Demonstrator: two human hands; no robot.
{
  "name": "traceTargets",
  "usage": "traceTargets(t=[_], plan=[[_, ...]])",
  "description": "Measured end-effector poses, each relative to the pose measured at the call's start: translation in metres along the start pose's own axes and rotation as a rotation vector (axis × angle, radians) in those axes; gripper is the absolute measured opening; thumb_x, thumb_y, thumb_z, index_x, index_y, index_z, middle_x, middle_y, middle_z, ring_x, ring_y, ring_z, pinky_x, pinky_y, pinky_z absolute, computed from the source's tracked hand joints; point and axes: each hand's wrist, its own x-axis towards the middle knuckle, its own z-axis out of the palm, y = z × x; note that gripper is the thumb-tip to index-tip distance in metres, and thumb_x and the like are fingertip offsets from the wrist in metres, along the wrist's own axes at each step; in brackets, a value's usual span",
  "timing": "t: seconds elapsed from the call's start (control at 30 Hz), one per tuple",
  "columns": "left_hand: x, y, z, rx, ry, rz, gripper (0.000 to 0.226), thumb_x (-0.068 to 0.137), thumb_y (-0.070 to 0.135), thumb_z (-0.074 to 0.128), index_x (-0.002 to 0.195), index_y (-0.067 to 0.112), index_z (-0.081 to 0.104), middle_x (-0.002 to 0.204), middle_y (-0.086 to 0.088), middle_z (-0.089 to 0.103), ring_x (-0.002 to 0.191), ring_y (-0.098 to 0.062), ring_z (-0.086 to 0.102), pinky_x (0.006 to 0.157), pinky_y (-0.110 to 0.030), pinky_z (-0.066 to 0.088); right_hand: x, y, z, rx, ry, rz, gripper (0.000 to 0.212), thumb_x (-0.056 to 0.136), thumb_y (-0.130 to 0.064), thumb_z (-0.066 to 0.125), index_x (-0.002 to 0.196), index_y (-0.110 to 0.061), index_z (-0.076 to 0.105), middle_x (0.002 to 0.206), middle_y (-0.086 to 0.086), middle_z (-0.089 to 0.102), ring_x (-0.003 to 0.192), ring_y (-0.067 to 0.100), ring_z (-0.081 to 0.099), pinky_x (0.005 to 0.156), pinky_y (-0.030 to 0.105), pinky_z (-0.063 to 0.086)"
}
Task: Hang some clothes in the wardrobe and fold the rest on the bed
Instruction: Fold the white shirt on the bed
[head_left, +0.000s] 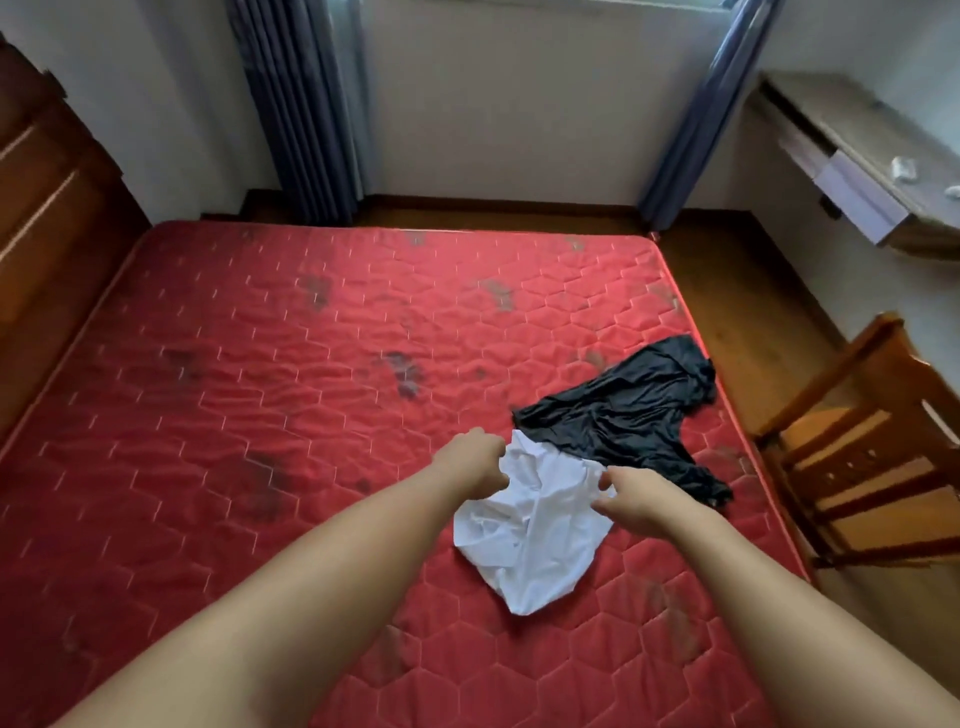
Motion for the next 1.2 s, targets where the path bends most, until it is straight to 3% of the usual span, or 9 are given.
traceTargets(t=[0.2,0.43,0.53,0.7,0.83,0.9,0.97,1.07,1.2], plan=[[0.098,-0.016,0.051,0.037,-0.066,-0.096,0.038,0.092,0.023,0.057,0.130,0.019,0.056,0.130,-0.008,0.047,0.117,-0.032,0.049,0.088,-0.044,0.049,0.135,0.021,0.039,-0.042,-0.059,-0.061,0.051,0.094,-0.044,0.049,0.139,-0.022,0.052,0.139,0.004,0.058,0.126,0.023,0.054,0.097,0.036,0.047],[0.192,-0.048,0.164,0.115,-0.175,-0.137,0.041,0.095,0.017,0.054,0.135,0.019,0.053,0.133,-0.008,0.042,0.120,-0.032,0.045,0.089,-0.047,0.049,0.250,0.058,0.139,-0.068,-0.172,-0.064,0.051,0.098,-0.031,0.045,0.147,-0.020,0.038,0.137,0.011,0.057,0.120,0.031,0.057,0.096,0.043,0.049],[0.218,-0.062,0.216,0.158,-0.235,-0.185,0.040,0.092,0.009,0.051,0.130,0.020,0.055,0.133,-0.009,0.037,0.120,-0.032,0.041,0.087,-0.047,0.047,0.284,0.068,0.181,-0.177,-0.140,-0.138,0.039,0.098,-0.026,0.046,0.136,-0.019,0.048,0.133,0.008,0.055,0.118,0.028,0.055,0.094,0.041,0.051],[0.242,-0.091,0.282,0.140,-0.318,-0.351,0.049,0.090,0.003,0.046,0.136,0.019,0.047,0.157,-0.021,0.005,0.137,-0.045,0.026,0.101,-0.056,0.040,0.323,0.052,0.239,-0.331,0.013,-0.341,0.031,0.098,-0.021,0.051,0.128,-0.019,0.049,0.133,0.007,0.046,0.124,0.031,0.045,0.090,0.041,0.047],[0.250,-0.109,0.307,0.055,-0.251,-0.398,0.045,0.092,0.009,0.048,0.135,0.019,0.046,0.135,-0.015,0.032,0.120,-0.037,0.047,0.096,-0.048,0.045,0.351,0.020,0.267,-0.344,0.085,-0.449,0.054,0.096,-0.024,0.056,0.146,-0.021,0.036,0.142,0.003,0.044,0.131,0.029,0.043,0.093,0.041,0.046],[0.254,-0.116,0.313,0.048,-0.176,-0.400,0.039,0.091,0.008,0.052,0.129,0.018,0.052,0.128,-0.011,0.040,0.119,-0.035,0.047,0.096,-0.045,0.045,0.362,0.007,0.282,-0.366,0.086,-0.438,0.058,0.096,-0.019,0.054,0.149,-0.021,0.030,0.135,0.004,0.049,0.124,0.030,0.050,0.085,0.041,0.046],[0.256,-0.121,0.314,0.017,-0.068,-0.376,0.030,0.090,0.008,0.052,0.116,0.021,0.061,0.120,-0.007,0.048,0.116,-0.033,0.048,0.093,-0.043,0.044,0.369,0.001,0.292,-0.369,0.080,-0.408,0.050,0.098,-0.013,0.048,0.145,-0.020,0.033,0.123,0.007,0.054,0.112,0.031,0.057,0.076,0.040,0.043],[0.250,-0.121,0.305,-0.230,0.038,-0.295,0.020,0.089,0.006,0.047,0.095,0.019,0.062,0.103,-0.006,0.050,0.099,-0.032,0.055,0.083,-0.042,0.047,0.370,0.001,0.282,-0.316,0.033,-0.372,0.030,0.098,-0.011,0.040,0.126,-0.018,0.048,0.115,0.009,0.060,0.107,0.034,0.063,0.080,0.040,0.046],[0.230,-0.115,0.261,-0.400,0.165,-0.145,0.024,0.081,-0.004,0.046,0.094,0.010,0.060,0.097,-0.006,0.043,0.086,-0.028,0.051,0.079,-0.044,0.046,0.352,-0.005,0.230,-0.048,0.116,-0.337,0.017,0.098,-0.024,0.041,0.106,-0.013,0.052,0.111,0.012,0.056,0.104,0.036,0.057,0.081,0.043,0.046]])
